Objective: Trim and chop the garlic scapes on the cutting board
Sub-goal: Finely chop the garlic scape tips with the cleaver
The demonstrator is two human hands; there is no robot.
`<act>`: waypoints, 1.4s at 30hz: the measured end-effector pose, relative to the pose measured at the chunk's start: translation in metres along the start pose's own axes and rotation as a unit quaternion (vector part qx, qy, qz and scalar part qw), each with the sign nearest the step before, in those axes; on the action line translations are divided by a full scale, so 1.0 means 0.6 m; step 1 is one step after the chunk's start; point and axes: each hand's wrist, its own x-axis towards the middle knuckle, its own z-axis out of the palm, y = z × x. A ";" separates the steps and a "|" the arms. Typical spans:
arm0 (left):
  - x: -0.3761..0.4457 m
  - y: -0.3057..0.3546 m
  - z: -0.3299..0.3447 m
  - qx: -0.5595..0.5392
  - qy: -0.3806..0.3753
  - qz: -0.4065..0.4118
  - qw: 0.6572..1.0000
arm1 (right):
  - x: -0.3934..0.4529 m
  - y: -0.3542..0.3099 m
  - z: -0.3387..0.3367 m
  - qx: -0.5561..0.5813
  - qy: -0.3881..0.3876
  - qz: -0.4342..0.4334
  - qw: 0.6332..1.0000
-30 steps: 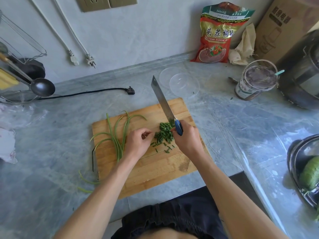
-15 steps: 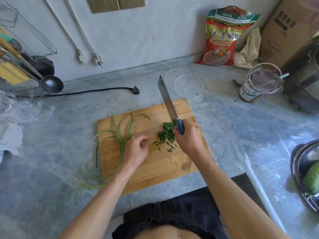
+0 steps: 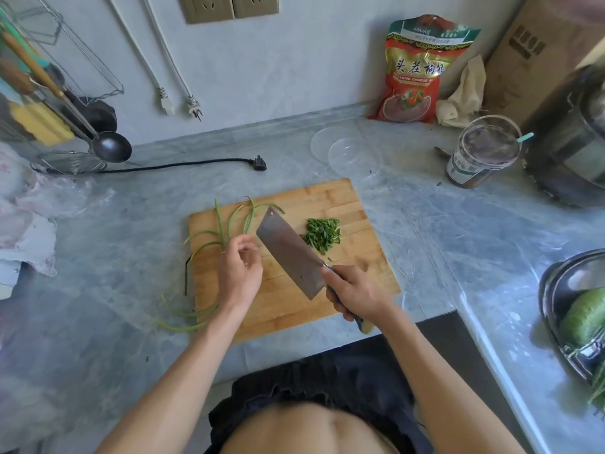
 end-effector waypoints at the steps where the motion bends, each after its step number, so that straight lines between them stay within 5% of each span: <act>1: -0.009 -0.003 0.003 0.003 -0.005 -0.006 1.000 | -0.005 0.010 0.002 -0.006 0.004 0.011 1.000; 10: -0.040 -0.020 0.029 0.029 -0.048 -0.007 0.998 | -0.006 0.025 -0.051 -0.082 0.103 0.034 0.991; 17: -0.038 -0.020 0.038 0.027 -0.023 0.012 0.999 | -0.005 0.006 0.002 -0.091 0.047 0.008 0.995; 29: -0.003 -0.005 0.061 0.046 -0.049 0.021 0.998 | -0.003 0.013 -0.045 -0.154 0.059 -0.006 0.986; 37: 0.008 0.023 0.075 0.060 -0.073 0.039 0.995 | 0.012 0.012 -0.089 -0.086 0.088 0.039 0.992; 42: 0.038 0.019 0.088 0.092 -0.128 0.106 0.982 | 0.000 0.010 -0.076 -0.018 0.214 0.006 0.977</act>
